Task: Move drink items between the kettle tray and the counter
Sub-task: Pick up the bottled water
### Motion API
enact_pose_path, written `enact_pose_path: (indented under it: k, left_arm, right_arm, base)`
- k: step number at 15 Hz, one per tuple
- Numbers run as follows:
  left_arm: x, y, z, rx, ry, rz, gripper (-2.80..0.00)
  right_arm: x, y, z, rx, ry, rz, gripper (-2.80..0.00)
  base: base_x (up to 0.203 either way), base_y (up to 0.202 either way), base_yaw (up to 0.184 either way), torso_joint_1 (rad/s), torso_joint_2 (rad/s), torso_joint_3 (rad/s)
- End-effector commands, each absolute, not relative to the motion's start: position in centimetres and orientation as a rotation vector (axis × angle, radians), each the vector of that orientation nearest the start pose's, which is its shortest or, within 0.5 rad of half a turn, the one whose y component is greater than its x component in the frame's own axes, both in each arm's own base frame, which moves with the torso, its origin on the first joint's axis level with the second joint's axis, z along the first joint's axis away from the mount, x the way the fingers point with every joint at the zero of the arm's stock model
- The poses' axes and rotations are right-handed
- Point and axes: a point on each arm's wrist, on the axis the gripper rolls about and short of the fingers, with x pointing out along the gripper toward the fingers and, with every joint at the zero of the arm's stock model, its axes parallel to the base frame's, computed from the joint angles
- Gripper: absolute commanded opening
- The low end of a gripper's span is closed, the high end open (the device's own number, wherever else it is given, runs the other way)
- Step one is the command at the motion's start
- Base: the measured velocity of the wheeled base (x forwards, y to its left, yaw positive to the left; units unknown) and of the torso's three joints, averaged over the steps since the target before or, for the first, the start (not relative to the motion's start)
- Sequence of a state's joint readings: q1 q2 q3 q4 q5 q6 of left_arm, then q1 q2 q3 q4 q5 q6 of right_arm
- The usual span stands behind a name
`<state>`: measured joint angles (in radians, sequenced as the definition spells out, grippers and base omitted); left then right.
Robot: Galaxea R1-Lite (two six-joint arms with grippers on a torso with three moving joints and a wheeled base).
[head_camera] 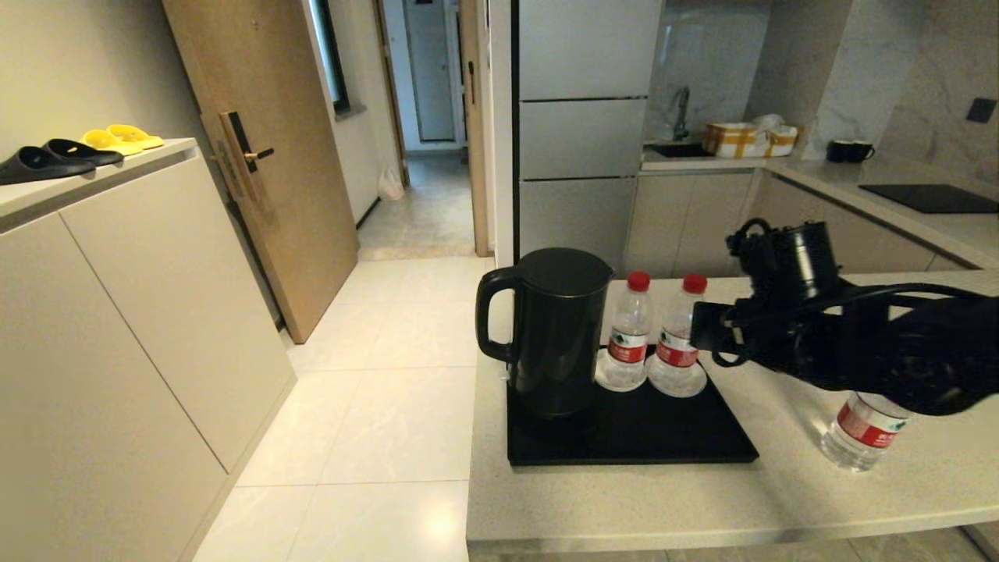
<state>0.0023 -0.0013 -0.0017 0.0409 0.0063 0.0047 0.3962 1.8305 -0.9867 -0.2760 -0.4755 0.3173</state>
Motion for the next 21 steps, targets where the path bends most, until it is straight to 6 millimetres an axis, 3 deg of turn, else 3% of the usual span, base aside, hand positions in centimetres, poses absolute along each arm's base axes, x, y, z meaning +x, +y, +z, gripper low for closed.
enact_pose_path:
  k: [1, 5, 10, 12, 21]
  left_arm:
    - [-2.3, 0.0, 7.2, 0.005, 0.04, 0.008, -2.8]
    - [-2.3, 0.0, 7.2, 0.005, 0.04, 0.008, -2.8]
    - [-2.3, 0.0, 7.2, 0.005, 0.04, 0.01, -2.8]
    - [-2.3, 0.0, 7.2, 0.005, 0.04, 0.009, -2.8]
    - [-2.3, 0.0, 7.2, 0.005, 0.04, 0.008, -2.8]
  right_arm:
    - [35.2, 12.5, 11.5, 0.047, 0.541, -0.224, -2.8]
    - [37.3, 11.4, 10.3, 0.071, 0.533, -0.281, -2.8]
    - [37.2, 11.3, 10.0, 0.073, 0.536, -0.28, -2.8]
    - [37.1, 11.3, 10.1, 0.076, 0.533, -0.278, 0.0]
    - [35.7, 11.1, 12.6, 0.09, 0.495, -0.261, 0.0]
  base:
    - [0.0, 0.0, 0.0, 0.0, 0.0, 0.0]
    - [0.0, 0.0, 0.0, 0.0, 0.0, 0.0]
    - [0.0, 0.0, 0.0, 0.0, 0.0, 0.0]
    - [0.0, 0.0, 0.0, 0.0, 0.0, 0.0]
    - [0.0, 0.0, 0.0, 0.0, 0.0, 0.0]
